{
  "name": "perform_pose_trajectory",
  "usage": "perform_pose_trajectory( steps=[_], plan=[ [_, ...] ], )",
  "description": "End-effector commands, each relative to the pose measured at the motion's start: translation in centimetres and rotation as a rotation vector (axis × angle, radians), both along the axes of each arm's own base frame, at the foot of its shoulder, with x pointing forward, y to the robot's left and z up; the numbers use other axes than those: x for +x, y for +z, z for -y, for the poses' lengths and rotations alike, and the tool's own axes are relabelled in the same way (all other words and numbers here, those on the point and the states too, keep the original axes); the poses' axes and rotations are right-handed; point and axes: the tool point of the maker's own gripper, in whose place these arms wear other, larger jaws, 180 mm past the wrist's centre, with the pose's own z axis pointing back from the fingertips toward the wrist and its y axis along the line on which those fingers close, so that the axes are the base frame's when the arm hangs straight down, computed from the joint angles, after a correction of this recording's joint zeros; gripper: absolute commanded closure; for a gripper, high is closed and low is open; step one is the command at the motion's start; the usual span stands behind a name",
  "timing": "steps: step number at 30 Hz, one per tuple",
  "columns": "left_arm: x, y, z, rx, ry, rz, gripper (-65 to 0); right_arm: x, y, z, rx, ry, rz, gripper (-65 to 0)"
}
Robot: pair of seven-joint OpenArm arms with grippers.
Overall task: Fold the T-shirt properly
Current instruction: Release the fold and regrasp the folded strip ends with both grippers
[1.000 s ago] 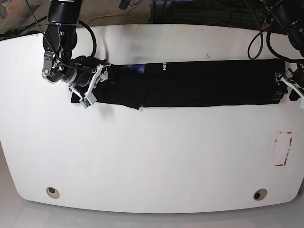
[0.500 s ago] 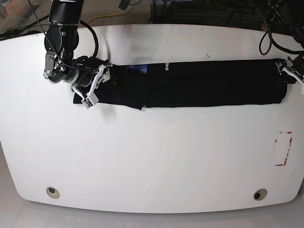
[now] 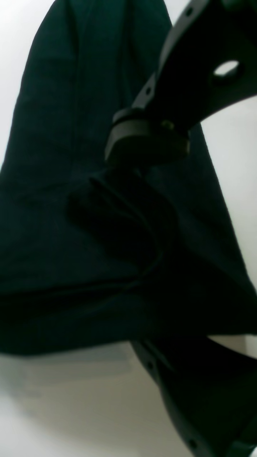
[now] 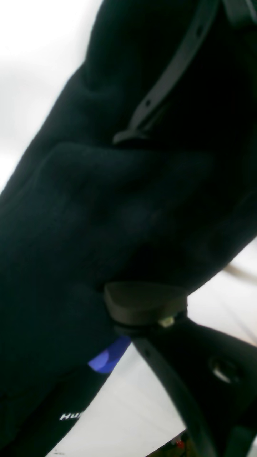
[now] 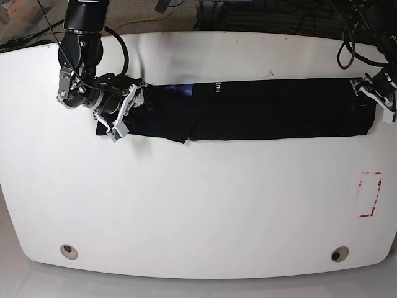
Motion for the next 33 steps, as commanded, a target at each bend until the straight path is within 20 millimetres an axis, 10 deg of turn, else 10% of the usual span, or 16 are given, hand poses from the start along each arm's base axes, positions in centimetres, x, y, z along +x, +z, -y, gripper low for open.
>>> perform_pose_trajectory(
  steps=[1,6,12,21,33],
  plan=[
    [0.1,0.4,-0.4,0.021,-0.012,-0.006,-49.9,-0.4,-0.3,0.6,-0.038,0.011,-0.024,-44.4],
    [-0.3,-0.2,-0.6,0.05,-0.017,-0.035,-40.3,-0.4,-0.3,0.6,-0.038,0.011,-0.024,-44.4],
    [-0.3,-1.6,0.4,0.084,-0.037,-0.078,-9.4,-0.4,-0.4,0.6,-0.039,0.01,-0.026,-44.4],
    [0.1,-2.3,1.2,0.128,-0.052,-0.105,-8.1,-0.5,-0.4,0.8,-0.042,0.01,-0.029,-44.4],
    [0.6,2.9,3.3,0.295,-0.165,0.008,-4.9,-0.7,-0.6,0.8,-0.047,0.013,-0.036,-44.4]
  ],
)
